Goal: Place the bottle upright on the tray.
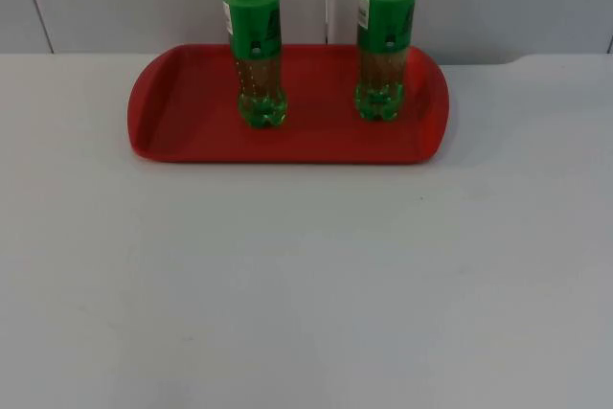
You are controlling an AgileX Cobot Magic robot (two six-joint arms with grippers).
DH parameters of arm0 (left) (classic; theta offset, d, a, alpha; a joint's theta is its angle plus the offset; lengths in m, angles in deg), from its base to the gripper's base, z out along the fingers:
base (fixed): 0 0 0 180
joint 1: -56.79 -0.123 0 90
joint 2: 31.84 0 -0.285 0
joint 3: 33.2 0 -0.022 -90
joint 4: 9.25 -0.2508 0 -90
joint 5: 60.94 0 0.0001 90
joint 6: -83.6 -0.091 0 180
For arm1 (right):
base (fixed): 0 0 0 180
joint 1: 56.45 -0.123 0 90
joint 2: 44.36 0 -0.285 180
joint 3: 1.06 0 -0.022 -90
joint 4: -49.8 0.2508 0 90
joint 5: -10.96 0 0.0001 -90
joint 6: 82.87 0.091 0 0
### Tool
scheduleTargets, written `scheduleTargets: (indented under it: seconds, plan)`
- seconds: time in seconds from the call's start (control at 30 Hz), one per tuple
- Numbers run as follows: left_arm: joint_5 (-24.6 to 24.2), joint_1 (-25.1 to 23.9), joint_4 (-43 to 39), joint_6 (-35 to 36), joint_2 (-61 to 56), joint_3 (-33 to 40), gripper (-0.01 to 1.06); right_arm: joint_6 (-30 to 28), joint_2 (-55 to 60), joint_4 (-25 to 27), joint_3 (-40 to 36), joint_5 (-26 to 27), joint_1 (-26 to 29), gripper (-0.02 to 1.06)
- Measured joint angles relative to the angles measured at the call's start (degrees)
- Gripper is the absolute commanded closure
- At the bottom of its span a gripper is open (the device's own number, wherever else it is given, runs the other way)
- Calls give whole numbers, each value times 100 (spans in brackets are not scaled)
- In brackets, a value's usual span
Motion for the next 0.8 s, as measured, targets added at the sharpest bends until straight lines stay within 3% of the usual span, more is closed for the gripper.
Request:
scheduleTargets:
  seconds: [0.43, 0.8]
  plan:
    - [0, -54, 0, 0, 0, 0, 0, -10, 0, 0, 0, 0, 0, -1]
    - [0, -912, 0, 0, 0, 0, 0, 0, 0, 0, 0, 0, 0, -1]
